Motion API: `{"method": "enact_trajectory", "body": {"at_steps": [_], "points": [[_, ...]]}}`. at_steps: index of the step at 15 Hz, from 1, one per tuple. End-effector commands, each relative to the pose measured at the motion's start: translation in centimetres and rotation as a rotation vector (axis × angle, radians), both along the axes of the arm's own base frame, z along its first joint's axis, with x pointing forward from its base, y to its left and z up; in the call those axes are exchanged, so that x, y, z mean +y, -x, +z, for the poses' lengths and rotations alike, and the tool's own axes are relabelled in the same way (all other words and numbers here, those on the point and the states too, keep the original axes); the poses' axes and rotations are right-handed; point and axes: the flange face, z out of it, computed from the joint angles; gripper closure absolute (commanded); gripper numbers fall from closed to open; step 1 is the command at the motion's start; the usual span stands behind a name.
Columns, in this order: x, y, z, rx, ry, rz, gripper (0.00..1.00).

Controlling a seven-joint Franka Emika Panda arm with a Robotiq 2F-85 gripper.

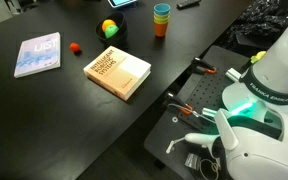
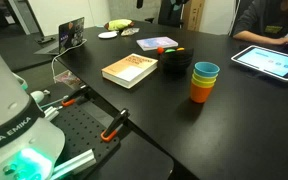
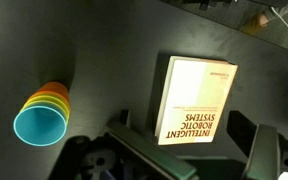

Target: Open the orange book then flip the pages once.

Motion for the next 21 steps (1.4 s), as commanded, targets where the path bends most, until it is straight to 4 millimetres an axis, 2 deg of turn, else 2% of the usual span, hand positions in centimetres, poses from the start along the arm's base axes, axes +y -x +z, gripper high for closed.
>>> {"method": "enact_trajectory", "body": {"at_steps": [1, 7, 13, 21], "points": [[0.0, -0.1, 0.2, -0.002, 0.001, 0.000, 0.00], [-0.1, -0.1, 0.0, -0.009, -0.008, -0.004, 0.00], [1.5, -0.9, -5.1, -0.018, -0.147, 0.023, 0.00], [2.4, -3.5, -14.5, 0.045, -0.145, 0.127, 0.00]]}}
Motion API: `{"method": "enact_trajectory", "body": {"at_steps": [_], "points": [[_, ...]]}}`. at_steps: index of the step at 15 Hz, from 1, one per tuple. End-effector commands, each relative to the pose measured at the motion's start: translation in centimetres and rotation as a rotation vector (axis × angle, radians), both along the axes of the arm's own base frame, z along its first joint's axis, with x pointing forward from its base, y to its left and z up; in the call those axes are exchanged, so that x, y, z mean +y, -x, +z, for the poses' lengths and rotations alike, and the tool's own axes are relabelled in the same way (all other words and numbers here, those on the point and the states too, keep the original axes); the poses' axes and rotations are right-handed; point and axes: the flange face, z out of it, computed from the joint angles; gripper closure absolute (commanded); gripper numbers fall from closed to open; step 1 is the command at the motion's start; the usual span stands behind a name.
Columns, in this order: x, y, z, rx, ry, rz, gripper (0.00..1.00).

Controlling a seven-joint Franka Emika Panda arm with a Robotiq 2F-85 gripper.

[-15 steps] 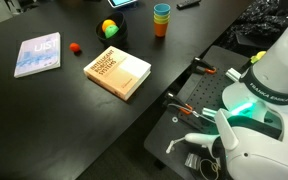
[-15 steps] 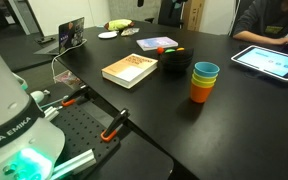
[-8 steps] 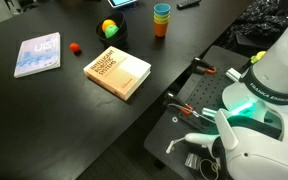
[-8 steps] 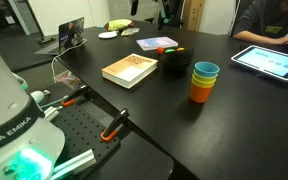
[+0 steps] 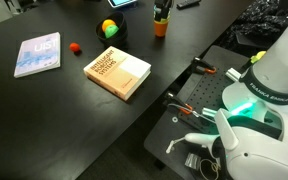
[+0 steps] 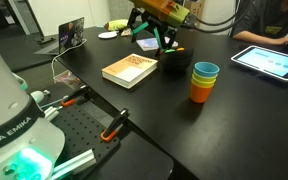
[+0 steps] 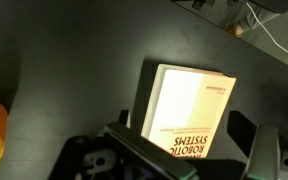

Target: Open the orange book then flip the pages once.

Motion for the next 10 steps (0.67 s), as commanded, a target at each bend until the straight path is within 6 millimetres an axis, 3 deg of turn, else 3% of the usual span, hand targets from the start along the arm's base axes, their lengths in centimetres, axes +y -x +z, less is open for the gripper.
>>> {"method": "enact_trajectory", "body": {"at_steps": [1, 10], "points": [[0.9, -2.1, -3.6, 0.012, -0.009, 0.049, 0.00], [4.8, -4.9, -9.6, 0.062, -0.015, 0.126, 0.00]]}}
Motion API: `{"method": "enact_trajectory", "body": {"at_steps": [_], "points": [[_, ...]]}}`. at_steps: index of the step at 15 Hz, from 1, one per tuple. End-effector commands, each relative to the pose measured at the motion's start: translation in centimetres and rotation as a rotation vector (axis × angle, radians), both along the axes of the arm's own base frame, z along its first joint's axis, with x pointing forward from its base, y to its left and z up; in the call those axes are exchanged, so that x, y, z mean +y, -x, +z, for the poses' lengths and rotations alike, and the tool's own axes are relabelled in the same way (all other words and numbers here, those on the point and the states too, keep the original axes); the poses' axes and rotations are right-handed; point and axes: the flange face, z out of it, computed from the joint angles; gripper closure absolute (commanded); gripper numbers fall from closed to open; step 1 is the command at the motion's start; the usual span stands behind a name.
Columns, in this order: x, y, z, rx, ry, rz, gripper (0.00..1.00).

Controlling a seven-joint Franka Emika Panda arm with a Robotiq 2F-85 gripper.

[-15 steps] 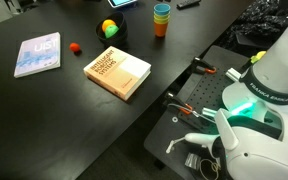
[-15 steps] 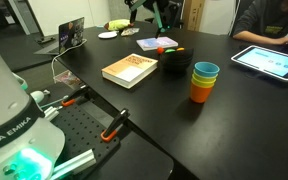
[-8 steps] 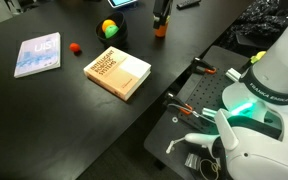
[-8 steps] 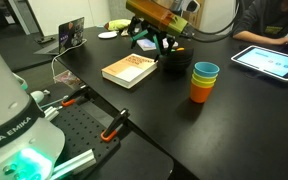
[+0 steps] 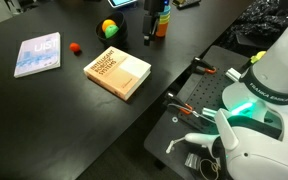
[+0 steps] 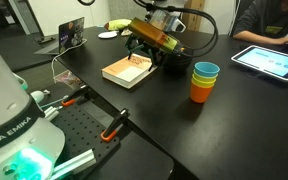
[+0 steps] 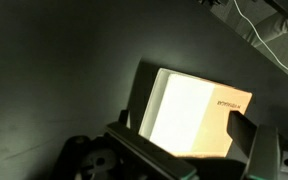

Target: Open the orange book then flip the pages once.

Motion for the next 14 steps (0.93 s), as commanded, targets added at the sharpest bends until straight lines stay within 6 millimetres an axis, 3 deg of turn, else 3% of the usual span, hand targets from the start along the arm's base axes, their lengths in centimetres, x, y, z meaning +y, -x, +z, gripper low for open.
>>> {"method": "enact_trajectory", "body": {"at_steps": [1, 14], "points": [[0.7, -1.4, -2.0, -0.008, -0.002, 0.019, 0.00], [3.6, -2.6, -6.6, 0.007, 0.072, -0.017, 0.00]]}}
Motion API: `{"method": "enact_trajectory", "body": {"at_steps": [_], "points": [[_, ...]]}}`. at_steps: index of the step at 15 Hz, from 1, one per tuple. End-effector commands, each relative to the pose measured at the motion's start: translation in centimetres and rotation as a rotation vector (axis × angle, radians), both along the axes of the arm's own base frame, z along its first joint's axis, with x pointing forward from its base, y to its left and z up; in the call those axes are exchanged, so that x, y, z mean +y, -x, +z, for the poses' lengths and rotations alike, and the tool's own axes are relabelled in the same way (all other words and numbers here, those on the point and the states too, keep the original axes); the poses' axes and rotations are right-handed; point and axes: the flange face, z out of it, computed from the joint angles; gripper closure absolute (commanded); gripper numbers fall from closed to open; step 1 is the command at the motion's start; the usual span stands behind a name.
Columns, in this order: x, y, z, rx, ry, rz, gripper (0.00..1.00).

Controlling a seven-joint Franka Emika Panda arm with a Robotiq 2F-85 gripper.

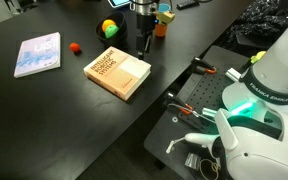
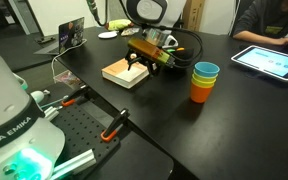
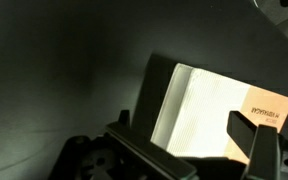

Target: Open the orange book then flip the pages once.

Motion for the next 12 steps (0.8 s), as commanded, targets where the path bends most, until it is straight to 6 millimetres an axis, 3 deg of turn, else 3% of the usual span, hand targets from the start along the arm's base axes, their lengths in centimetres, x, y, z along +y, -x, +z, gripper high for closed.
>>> {"method": "enact_trajectory", "body": {"at_steps": [1, 6, 12], "points": [[0.7, -0.8, -1.0, -0.005, 0.036, -0.047, 0.00], [2.3, -1.2, -1.7, 0.019, 0.048, -0.079, 0.00], [4.2, -2.3, -0.8, 0.015, 0.052, -0.085, 0.00]]}}
